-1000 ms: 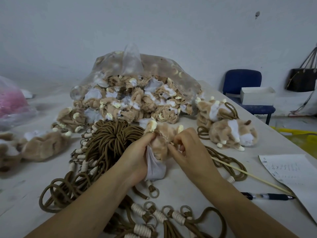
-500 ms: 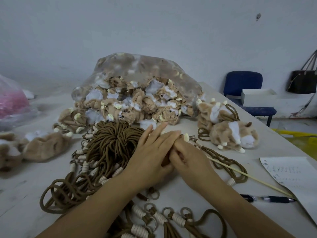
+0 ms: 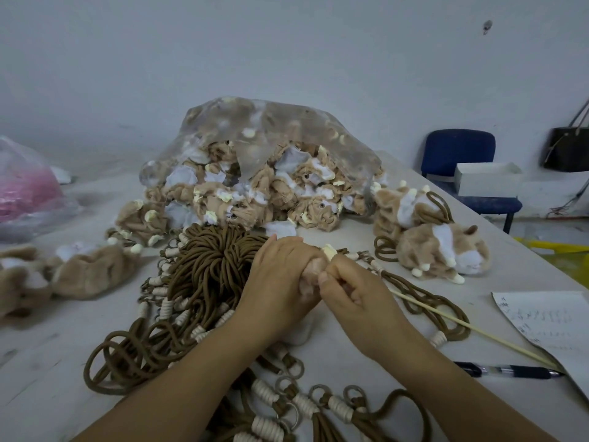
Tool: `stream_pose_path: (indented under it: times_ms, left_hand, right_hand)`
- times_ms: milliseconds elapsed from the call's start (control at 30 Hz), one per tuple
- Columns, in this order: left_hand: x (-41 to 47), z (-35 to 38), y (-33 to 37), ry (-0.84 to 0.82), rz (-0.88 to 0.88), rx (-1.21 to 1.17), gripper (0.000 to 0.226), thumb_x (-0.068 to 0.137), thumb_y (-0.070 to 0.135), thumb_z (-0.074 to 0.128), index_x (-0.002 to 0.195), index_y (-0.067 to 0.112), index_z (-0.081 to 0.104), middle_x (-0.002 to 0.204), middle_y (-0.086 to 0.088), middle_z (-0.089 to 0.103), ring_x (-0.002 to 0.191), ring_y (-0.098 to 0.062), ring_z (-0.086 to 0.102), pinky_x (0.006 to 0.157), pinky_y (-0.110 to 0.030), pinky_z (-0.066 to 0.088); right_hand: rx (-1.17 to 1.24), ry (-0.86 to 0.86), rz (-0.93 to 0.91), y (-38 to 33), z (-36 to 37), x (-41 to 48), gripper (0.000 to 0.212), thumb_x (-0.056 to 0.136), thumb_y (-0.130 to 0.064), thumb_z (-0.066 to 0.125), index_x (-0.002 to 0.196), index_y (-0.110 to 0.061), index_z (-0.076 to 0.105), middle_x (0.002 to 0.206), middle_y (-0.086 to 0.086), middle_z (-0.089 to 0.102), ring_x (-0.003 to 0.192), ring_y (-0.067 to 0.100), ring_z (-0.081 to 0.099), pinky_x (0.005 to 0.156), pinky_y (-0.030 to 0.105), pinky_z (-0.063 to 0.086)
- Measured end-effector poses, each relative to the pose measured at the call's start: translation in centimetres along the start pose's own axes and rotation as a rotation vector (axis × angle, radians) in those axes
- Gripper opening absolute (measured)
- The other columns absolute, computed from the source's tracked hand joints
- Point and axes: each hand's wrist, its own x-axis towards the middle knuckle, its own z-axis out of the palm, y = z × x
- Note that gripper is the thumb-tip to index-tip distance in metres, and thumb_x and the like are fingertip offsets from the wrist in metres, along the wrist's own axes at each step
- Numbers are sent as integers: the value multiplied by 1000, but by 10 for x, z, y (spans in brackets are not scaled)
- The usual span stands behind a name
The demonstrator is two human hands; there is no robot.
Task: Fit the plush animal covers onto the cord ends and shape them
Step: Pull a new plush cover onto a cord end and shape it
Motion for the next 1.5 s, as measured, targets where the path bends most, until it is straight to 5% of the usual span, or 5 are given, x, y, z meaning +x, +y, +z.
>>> stream_pose_path:
  times_ms: [467, 667, 933, 1300, 1500]
  left_hand:
    - [1, 3, -6, -232, -233, 68, 32, 85, 40, 58, 114, 26, 53, 108, 12, 51, 83, -8, 57, 66, -26, 49]
    - [-11, 5, -3, -135, 82, 141, 71, 81, 39, 63, 144, 16, 42, 155, -2, 32, 147, -22, 16, 121, -43, 13]
    - [-7, 6, -1, 18, 125, 127, 23, 84, 27, 49, 89, 15, 68, 89, 8, 68, 117, -16, 51, 117, -48, 13]
    - [-2, -4, -20, -146, -169, 197, 58, 72, 52, 25, 94, 16, 64, 99, 2, 62, 118, -23, 47, 110, -14, -12]
    - [-4, 4, -22, -77, -169, 138, 15, 69, 21, 63, 71, 20, 48, 70, 7, 47, 88, -27, 55, 100, -36, 30]
  right_hand:
    - [-169, -13, 105, 7, 6, 0, 20, 87, -48, 50, 87, -35, 35, 68, -10, 52, 61, 0, 51, 51, 17, 39]
    - [-179, -27, 166, 12, 6, 1, 19, 94, -26, 49, 80, -31, 37, 66, -4, 50, 58, 2, 48, 48, 17, 36]
    - [-394, -32, -90, 2, 9, 1, 18, 95, -31, 48, 83, -19, 55, 71, -12, 50, 61, 5, 45, 60, 25, 36]
    - [-203, 281, -175, -19, -4, -5, 32, 85, -49, 40, 61, -30, 29, 49, -9, 28, 49, 10, 35, 45, 14, 26]
    - [-81, 352, -35, -9, -10, -7, 35, 81, -44, 40, 60, -18, 31, 52, -2, 34, 52, 17, 35, 46, 26, 26]
